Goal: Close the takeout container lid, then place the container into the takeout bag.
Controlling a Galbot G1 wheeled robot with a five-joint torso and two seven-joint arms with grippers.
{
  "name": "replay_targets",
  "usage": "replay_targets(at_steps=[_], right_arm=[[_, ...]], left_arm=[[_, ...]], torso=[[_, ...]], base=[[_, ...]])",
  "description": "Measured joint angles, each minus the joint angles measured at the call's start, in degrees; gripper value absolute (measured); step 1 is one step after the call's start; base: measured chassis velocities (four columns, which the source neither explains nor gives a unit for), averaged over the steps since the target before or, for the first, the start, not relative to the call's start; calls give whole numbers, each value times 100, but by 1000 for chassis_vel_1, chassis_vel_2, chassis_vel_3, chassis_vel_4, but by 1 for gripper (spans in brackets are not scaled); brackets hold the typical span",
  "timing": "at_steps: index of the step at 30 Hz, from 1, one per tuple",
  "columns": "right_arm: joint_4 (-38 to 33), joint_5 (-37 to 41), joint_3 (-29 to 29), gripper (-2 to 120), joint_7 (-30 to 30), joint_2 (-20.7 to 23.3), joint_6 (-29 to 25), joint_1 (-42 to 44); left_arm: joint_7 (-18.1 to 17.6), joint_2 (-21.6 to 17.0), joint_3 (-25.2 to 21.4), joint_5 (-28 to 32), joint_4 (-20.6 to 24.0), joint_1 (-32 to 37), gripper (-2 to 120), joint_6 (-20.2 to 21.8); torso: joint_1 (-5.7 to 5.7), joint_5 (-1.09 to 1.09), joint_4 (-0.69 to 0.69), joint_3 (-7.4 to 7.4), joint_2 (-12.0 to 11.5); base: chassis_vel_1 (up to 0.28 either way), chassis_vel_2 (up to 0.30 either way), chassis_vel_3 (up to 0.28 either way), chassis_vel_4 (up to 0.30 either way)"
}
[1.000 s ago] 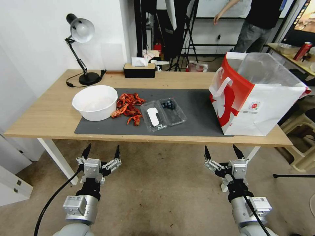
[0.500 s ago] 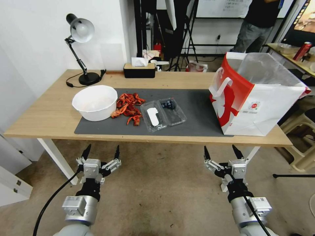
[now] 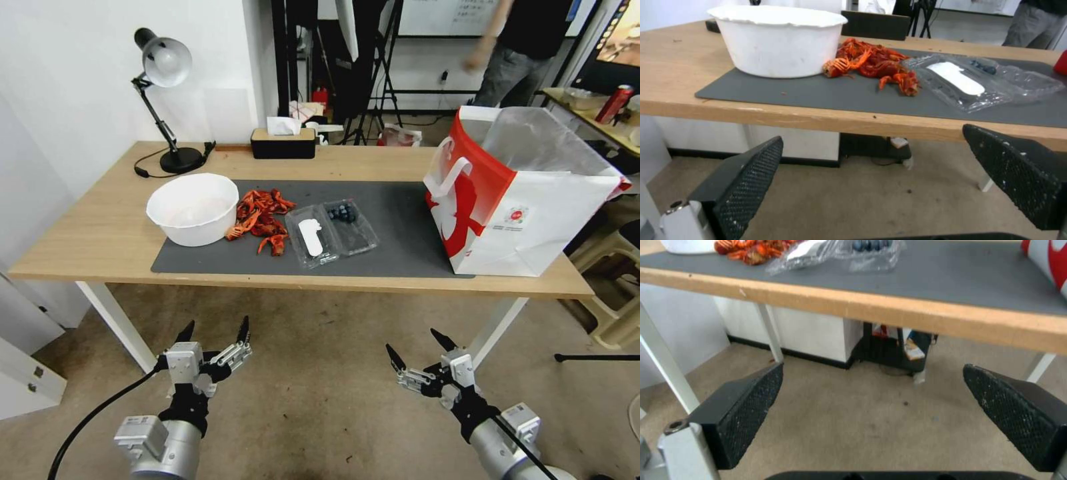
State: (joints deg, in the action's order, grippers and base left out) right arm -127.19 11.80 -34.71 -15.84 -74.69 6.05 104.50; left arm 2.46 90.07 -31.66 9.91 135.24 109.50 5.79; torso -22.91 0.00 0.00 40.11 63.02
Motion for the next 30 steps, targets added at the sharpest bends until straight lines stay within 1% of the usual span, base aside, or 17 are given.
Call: replay_targets(at_steps=[2, 6, 15, 19, 22, 23, 26, 28, 30], right_arm=[[-18, 1, -10, 100, -2, 14, -35, 2], [-69, -12, -28, 100, -1, 24, -175, 6], [-95, -46, -28, 100, 10, 14, -323, 10], [-101, 66, 16, 100, 80, 65, -375, -57], [-101, 392, 44, 100, 121, 334, -357, -332], [-101, 392, 44, 100, 121, 334, -357, -332], [-117, 866, 113, 100, 137, 576, -192, -729], [-111, 985, 137, 100, 148, 611, -164, -836], [-24, 1316, 206, 100, 228, 651, -62, -1184]], left_arm=[[17, -9, -22, -3, -31, -11, 100, -46], [89, -6, -37, -3, -165, -23, 100, -314], [245, -8, -53, 7, -264, -63, 100, -443], [317, -31, -77, 79, -361, -91, 100, -540], [339, -72, -82, 157, -440, -109, 100, -590], [339, -72, -82, 157, -440, -109, 100, -590], [342, -99, -76, 246, -524, -127, 100, -645], [343, -113, -59, 262, -541, -142, 100, -647], [356, -163, 23, 278, -603, -210, 100, -645]], torso=[[0, 0, 0, 0, 0], [0, 1, 0, 0, 0], [0, 0, 0, 0, 0], [0, 0, 1, 0, 0], [0, 0, 0, 0, 0], [0, 0, 0, 0, 0], [0, 0, 0, 0, 0], [0, 0, -1, 0, 0], [0, 1, 1, 0, 0]], base=[[0, 0, 0, 0], [0, 0, 0, 0], [0, 0, 0, 0], [0, 0, 0, 0], [0, 0, 0, 0], [0, 0, 0, 0], [0, 0, 0, 0], [0, 0, 0, 0], [0, 0, 0, 0]])
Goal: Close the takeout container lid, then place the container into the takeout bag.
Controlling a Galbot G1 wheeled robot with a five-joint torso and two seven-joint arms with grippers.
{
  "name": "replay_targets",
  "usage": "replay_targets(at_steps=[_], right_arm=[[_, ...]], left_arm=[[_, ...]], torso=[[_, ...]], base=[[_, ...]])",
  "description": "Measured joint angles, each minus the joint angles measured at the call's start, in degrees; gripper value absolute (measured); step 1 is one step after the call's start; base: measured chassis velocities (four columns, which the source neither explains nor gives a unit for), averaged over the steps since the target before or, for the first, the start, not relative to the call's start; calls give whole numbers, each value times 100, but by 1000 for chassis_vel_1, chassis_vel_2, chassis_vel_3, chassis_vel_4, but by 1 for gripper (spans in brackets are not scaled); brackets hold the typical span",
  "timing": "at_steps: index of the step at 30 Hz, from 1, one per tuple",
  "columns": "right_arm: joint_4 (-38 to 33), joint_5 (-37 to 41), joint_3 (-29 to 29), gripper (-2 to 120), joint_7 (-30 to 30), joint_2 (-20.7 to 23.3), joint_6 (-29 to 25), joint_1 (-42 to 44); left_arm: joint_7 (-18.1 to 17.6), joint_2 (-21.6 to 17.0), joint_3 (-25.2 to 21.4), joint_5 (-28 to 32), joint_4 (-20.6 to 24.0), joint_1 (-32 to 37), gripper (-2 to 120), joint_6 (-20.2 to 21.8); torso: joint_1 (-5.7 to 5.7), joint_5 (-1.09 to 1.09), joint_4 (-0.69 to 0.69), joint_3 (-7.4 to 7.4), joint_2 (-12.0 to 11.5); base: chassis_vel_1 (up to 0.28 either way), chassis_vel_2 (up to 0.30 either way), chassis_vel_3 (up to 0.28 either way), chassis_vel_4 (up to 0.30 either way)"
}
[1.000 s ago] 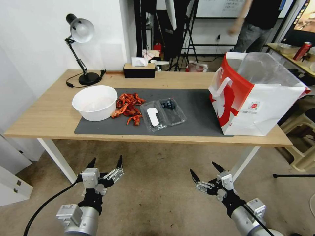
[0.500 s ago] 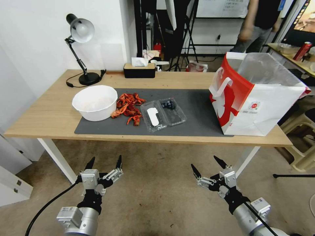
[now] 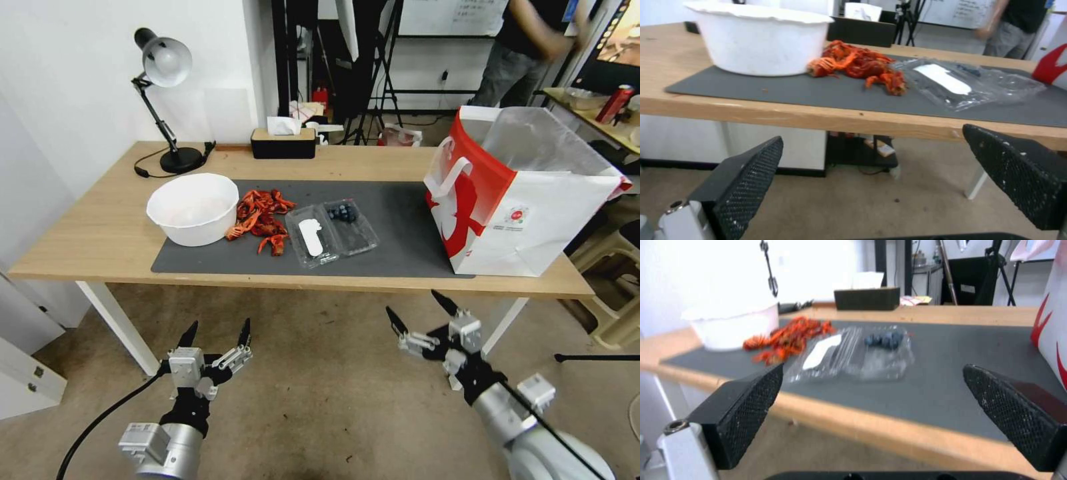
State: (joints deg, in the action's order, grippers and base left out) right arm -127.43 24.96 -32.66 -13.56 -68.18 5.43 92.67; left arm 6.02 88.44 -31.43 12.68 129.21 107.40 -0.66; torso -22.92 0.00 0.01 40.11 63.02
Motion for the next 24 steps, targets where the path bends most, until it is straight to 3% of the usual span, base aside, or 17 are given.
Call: replay_targets(at_steps=[11, 16, 24], right_arm=[[439, 590, 613, 100, 986, 178, 789, -1587], [797, 707, 1257, 100, 1657, 315, 1229, -2559], [1324, 828, 2080, 100, 2727, 169, 2154, -3606]], left_arm=[[50, -7, 63, 2, -115, -67, 100, -85], [55, 57, 59, -42, -124, -68, 100, -202], [58, 29, 41, -36, -137, -26, 100, -253]], torso=[[-1, -1, 0, -1, 0], [-2, 1, -1, 0, 0], [-1, 0, -2, 0, -1]], base=[[0, 0, 0, 0], [0, 0, 0, 0], [0, 0, 0, 0]])
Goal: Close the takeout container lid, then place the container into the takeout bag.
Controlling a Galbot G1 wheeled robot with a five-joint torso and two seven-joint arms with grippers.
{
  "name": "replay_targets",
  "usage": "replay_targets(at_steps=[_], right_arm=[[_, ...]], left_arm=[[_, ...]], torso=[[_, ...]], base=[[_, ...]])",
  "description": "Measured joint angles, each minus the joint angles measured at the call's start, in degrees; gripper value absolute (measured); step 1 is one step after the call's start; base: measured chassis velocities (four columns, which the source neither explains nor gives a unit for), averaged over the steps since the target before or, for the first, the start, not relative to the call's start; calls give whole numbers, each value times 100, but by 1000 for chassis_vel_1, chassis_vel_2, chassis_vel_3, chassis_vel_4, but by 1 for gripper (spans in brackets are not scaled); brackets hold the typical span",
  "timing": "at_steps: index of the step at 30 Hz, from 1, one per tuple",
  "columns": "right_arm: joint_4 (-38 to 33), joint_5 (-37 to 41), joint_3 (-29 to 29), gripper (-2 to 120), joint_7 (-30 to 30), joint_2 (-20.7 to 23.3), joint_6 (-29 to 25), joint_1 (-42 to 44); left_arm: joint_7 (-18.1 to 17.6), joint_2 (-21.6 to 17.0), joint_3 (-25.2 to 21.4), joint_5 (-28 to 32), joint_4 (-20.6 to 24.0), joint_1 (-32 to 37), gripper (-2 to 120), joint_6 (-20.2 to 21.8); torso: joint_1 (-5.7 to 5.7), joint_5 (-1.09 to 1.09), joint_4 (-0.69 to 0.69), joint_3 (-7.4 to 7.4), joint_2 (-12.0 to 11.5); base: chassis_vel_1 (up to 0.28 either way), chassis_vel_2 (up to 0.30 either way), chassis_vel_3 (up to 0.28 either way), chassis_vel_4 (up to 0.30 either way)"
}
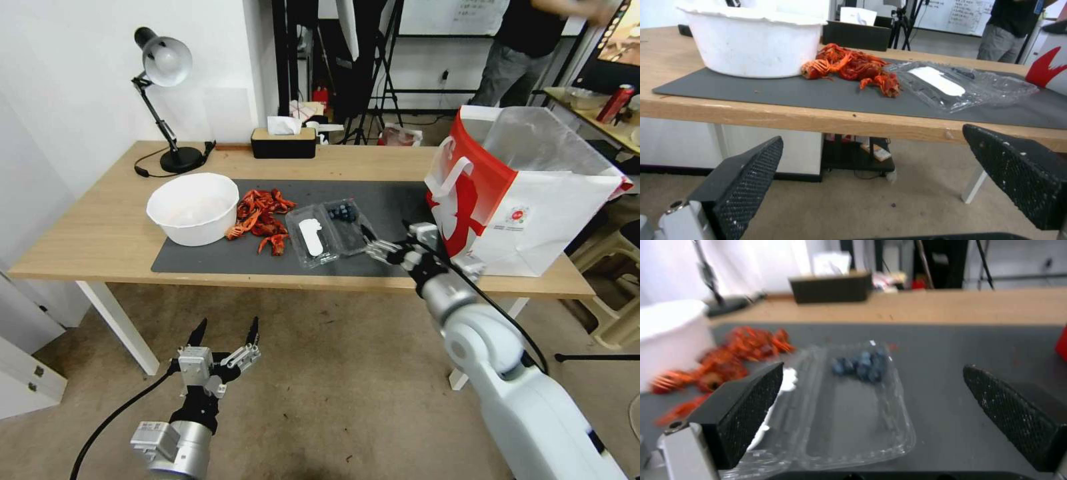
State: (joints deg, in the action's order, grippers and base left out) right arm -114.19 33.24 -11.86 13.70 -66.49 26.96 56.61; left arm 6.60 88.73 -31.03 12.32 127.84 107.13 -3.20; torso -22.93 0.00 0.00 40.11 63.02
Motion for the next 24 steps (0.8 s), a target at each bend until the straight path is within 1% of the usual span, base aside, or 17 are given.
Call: replay_targets(at_steps=[3, 4, 6, 7, 10, 14, 17, 20, 24], right_arm=[[308, 41, 269, 100, 524, -9, 509, -514], [308, 41, 269, 100, 524, -9, 509, -514], [500, 113, 371, 100, 822, -16, 876, -814], [500, 113, 371, 100, 822, -16, 876, -814], [766, 252, 507, 100, 1052, -27, 1395, -1225], [1020, 293, 704, 100, 1182, -27, 1527, -1542], [1382, 297, 990, 100, 1214, 12, 1557, -1868], [1532, 263, 1154, 100, 1198, 70, 1558, -1964], [1558, 195, 1293, 100, 1144, 151, 1556, -1965]], left_arm=[[0, -21, -12, 6, -39, 2, 100, -16], [0, -21, -12, 6, -39, 2, 100, -16], [6, -16, -12, 3, -71, 10, 100, -23], [6, -16, -12, 3, -71, 10, 100, -23], [11, -14, -29, -2, -108, 10, 100, -32], [12, -16, -45, -2, -133, -3, 100, -33], [10, 6, -45, -1, -149, -5, 100, -37], [7, 21, -44, -1, -156, -10, 100, -40], [6, 30, -43, -2, -174, -12, 100, -58]], torso=[[0, 0, 0, 0, 0], [0, 0, 0, 0, 0], [0, 1, 0, 0, 0], [0, 1, 0, 0, 0], [1, 0, 1, 0, 0], [1, 0, 0, 0, 0], [1, 0, -1, 0, 0], [1, 0, 0, 0, 0], [1, 0, 0, 0, 0]], base=[[0, 0, 0, 0], [0, 0, 0, 0], [0, 0, 0, 0], [0, 0, 0, 0], [0, 0, 0, 0], [0, 0, 0, 0], [0, 0, 0, 0], [0, 0, 0, 0], [0, 0, 0, 0]])
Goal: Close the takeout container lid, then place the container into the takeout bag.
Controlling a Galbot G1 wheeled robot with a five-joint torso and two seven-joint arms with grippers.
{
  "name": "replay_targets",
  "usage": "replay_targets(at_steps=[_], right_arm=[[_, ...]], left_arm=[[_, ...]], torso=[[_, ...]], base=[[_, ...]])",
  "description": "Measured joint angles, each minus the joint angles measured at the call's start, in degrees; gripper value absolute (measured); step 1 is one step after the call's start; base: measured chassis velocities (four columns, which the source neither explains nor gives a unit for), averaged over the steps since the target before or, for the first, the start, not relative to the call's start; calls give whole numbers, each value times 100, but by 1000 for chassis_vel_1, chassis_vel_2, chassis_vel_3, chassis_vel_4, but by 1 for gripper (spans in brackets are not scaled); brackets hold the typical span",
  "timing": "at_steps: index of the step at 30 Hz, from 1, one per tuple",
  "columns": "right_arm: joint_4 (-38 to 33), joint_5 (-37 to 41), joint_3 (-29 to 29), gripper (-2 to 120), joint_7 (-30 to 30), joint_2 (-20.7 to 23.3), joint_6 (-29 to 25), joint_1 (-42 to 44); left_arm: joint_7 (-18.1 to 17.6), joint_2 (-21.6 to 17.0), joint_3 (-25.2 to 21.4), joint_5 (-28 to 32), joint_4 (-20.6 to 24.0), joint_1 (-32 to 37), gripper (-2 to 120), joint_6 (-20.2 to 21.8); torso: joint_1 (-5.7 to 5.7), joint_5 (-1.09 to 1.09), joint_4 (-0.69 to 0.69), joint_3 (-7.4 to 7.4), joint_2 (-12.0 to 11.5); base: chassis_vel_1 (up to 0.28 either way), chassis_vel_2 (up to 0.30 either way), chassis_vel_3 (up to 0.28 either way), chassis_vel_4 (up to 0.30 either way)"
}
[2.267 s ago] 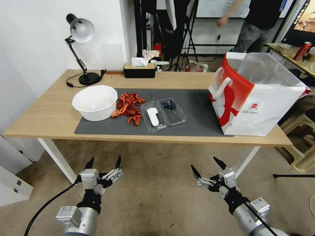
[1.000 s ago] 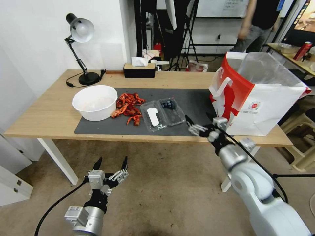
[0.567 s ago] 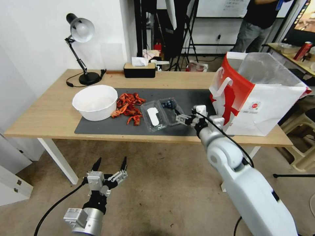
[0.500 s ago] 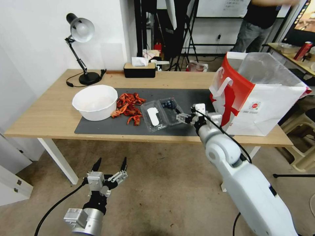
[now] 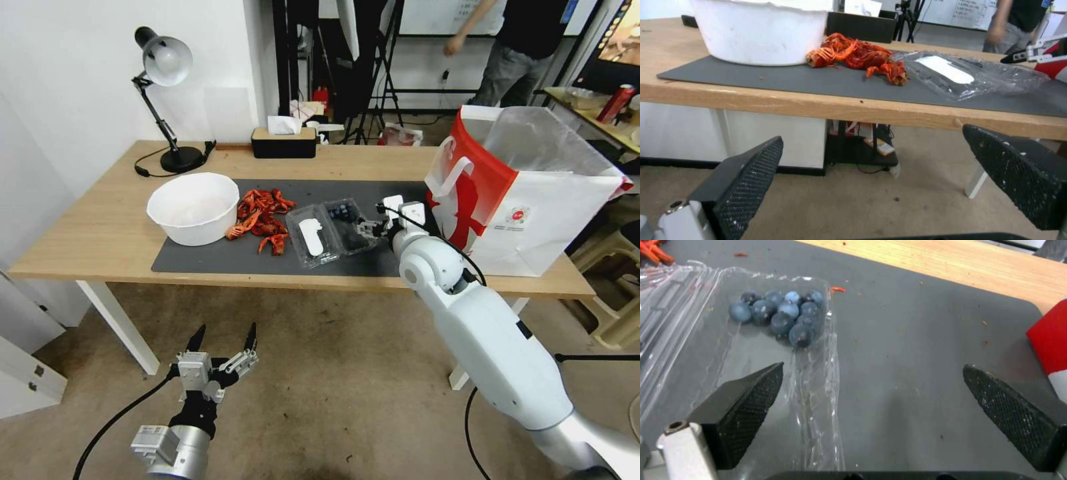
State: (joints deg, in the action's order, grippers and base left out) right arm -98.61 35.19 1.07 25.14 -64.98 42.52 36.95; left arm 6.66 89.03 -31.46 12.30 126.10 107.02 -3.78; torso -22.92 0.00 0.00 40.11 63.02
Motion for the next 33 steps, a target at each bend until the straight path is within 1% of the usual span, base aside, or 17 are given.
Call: replay_targets(at_steps=[7, 11, 18, 33], right_arm=[[-91, -43, 8, 100, -103, 86, -9, 114], [-239, -84, -15, 100, -324, 350, -25, 243], [-243, -38, -28, 100, -353, 374, -27, 249], [12, 7, -15, 100, -326, 275, -36, 184]], left_arm=[[-1, 12, 27, -27, -74, 3, 100, -106], [6, 8, 57, -80, -99, 10, 100, -176], [9, 12, 70, -97, -98, 18, 100, -187], [5, 15, 67, -83, -128, -4, 100, -214]], torso=[[1, 0, 0, -1, 0], [1, 0, 1, -1, 0], [1, 0, 0, -1, 0], [0, 0, 0, -1, 0]], base=[[0, 0, 0, 0], [0, 0, 0, 0], [0, 0, 0, 0], [0, 0, 0, 0]])
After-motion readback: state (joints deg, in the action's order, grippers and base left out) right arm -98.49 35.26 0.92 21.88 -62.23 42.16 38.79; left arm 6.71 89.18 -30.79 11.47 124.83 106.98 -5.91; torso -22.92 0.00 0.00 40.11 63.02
